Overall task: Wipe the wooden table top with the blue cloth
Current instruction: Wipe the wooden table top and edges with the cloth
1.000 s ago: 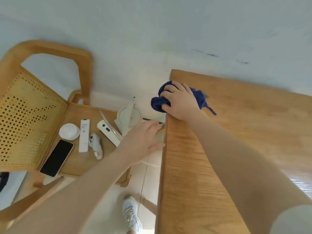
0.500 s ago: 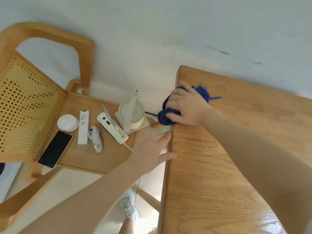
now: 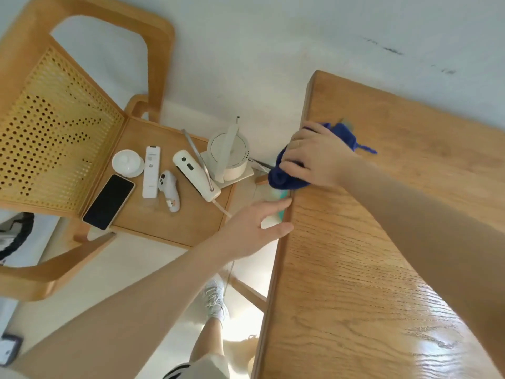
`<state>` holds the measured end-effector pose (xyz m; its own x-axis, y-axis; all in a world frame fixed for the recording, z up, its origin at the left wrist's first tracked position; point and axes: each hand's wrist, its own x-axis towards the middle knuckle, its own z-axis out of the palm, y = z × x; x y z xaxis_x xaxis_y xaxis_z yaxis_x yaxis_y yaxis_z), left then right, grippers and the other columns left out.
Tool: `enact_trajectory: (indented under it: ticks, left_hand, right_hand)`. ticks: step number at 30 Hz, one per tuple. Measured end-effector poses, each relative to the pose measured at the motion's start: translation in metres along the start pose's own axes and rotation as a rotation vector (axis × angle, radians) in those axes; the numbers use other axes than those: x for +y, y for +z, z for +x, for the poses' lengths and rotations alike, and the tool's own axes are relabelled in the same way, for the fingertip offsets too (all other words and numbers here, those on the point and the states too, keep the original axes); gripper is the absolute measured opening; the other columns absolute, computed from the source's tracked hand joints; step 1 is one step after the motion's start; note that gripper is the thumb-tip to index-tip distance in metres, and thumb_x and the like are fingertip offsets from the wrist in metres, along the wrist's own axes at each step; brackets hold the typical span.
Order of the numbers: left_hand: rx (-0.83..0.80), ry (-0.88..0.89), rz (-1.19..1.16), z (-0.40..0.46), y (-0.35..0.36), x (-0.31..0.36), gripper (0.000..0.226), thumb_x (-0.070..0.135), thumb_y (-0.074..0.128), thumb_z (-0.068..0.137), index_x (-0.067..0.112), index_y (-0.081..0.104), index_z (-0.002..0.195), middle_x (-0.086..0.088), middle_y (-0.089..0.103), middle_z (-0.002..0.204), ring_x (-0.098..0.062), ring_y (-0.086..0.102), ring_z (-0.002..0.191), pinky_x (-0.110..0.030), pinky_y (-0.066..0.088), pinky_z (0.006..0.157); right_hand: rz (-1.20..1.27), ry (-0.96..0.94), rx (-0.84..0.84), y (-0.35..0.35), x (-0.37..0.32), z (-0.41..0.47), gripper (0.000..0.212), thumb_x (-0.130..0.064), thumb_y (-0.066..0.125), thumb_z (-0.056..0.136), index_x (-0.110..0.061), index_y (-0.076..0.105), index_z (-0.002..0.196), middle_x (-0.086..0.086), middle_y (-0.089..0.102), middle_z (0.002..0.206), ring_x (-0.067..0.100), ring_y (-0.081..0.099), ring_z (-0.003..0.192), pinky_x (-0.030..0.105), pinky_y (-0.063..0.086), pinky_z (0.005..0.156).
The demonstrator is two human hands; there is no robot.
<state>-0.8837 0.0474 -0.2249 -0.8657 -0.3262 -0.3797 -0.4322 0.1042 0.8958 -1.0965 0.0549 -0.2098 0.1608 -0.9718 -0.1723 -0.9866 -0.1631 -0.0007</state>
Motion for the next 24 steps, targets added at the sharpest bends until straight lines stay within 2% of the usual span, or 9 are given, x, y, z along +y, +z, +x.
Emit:
enact_trajectory:
  ticks: [2, 4, 7, 10, 14, 17, 20, 22, 24]
  left_hand:
    - [0.067, -0.026, 0.141, -0.005, -0.007, 0.004, 0.034, 0.029, 0.05, 0.095, 0.024, 0.056, 0.127, 0.011, 0.055, 0.129, 0.0, 0.045, 0.119, -0.013, 0.034, 0.094]
    - [0.28, -0.06, 0.268, -0.008, -0.015, 0.007, 0.026, 0.022, 0.047, 0.096, 0.019, 0.065, 0.114, 0.005, 0.064, 0.116, -0.01, 0.056, 0.105, -0.02, 0.041, 0.088]
    - [0.479, -0.079, 0.265, -0.012, -0.027, 0.01, 0.025, 0.013, 0.046, 0.093, 0.015, 0.063, 0.112, 0.002, 0.06, 0.115, -0.01, 0.055, 0.095, -0.022, 0.043, 0.084]
    - [0.463, -0.084, 0.339, -0.01, -0.029, 0.02, 0.024, 0.01, 0.045, 0.091, 0.016, 0.061, 0.107, 0.002, 0.059, 0.111, -0.01, 0.051, 0.085, -0.025, 0.043, 0.078]
    - [0.369, 0.018, 0.476, -0.008, -0.018, 0.039, 0.024, 0.011, 0.044, 0.092, 0.017, 0.059, 0.109, 0.005, 0.058, 0.1, -0.01, 0.049, 0.079, -0.022, 0.036, 0.07]
    - [0.363, 0.046, 0.453, -0.015, -0.01, 0.043, 0.031, 0.011, 0.043, 0.092, 0.02, 0.056, 0.119, 0.008, 0.061, 0.098, -0.012, 0.053, 0.077, -0.024, 0.04, 0.069]
    - [0.37, 0.041, 0.397, -0.033, 0.001, 0.034, 0.037, 0.011, 0.043, 0.092, 0.019, 0.052, 0.127, 0.005, 0.062, 0.109, -0.015, 0.058, 0.088, -0.029, 0.049, 0.079]
    - [0.364, 0.037, 0.415, -0.049, 0.007, 0.023, 0.037, 0.011, 0.043, 0.093, 0.018, 0.052, 0.127, 0.002, 0.061, 0.113, -0.016, 0.058, 0.094, -0.031, 0.049, 0.084]
    - [0.35, 0.02, 0.452, -0.063, 0.013, 0.011, 0.032, 0.013, 0.044, 0.093, 0.018, 0.055, 0.123, 0.001, 0.064, 0.109, -0.017, 0.059, 0.089, -0.033, 0.049, 0.082]
  right_hand:
    - [-0.055, 0.105, 0.014, -0.001, 0.014, 0.017, 0.06, -0.04, 0.017, 0.09, -0.013, 0.068, 0.071, 0.003, 0.07, 0.077, 0.028, 0.057, 0.088, 0.042, 0.033, 0.099]
    - [-0.062, 0.172, 0.043, 0.003, 0.012, 0.018, 0.061, -0.037, 0.016, 0.089, -0.012, 0.068, 0.07, 0.004, 0.069, 0.077, 0.028, 0.056, 0.09, 0.041, 0.032, 0.099]
    - [0.006, 0.151, 0.121, 0.009, -0.031, -0.014, 0.048, -0.031, 0.029, 0.089, -0.015, 0.069, 0.069, 0.002, 0.067, 0.072, 0.028, 0.057, 0.087, 0.04, 0.031, 0.1]
    - [0.123, 0.076, 0.17, 0.021, -0.105, -0.065, 0.036, -0.03, 0.041, 0.086, -0.019, 0.065, 0.061, -0.003, 0.062, 0.063, 0.024, 0.053, 0.074, 0.036, 0.035, 0.095]
    - [0.145, -0.056, 0.156, 0.032, -0.156, -0.1, 0.04, -0.032, 0.041, 0.088, -0.019, 0.062, 0.057, -0.004, 0.057, 0.058, 0.023, 0.049, 0.065, 0.034, 0.034, 0.089]
    - [0.06, 0.048, 0.216, 0.031, -0.138, -0.086, 0.046, -0.034, 0.036, 0.091, -0.02, 0.067, 0.06, -0.004, 0.063, 0.061, 0.023, 0.054, 0.071, 0.037, 0.036, 0.095]
    - [0.002, 0.241, 0.237, 0.028, -0.134, -0.074, 0.046, -0.03, 0.034, 0.09, -0.021, 0.07, 0.063, -0.005, 0.067, 0.066, 0.022, 0.059, 0.082, 0.04, 0.037, 0.1]
    - [0.003, 0.275, 0.295, 0.029, -0.154, -0.083, 0.044, -0.026, 0.036, 0.088, -0.019, 0.068, 0.058, -0.002, 0.064, 0.061, 0.024, 0.057, 0.077, 0.04, 0.039, 0.098]
    - [0.052, 0.215, 0.301, 0.033, -0.19, -0.109, 0.04, -0.025, 0.04, 0.086, -0.017, 0.065, 0.055, -0.001, 0.059, 0.057, 0.025, 0.052, 0.071, 0.041, 0.037, 0.097]
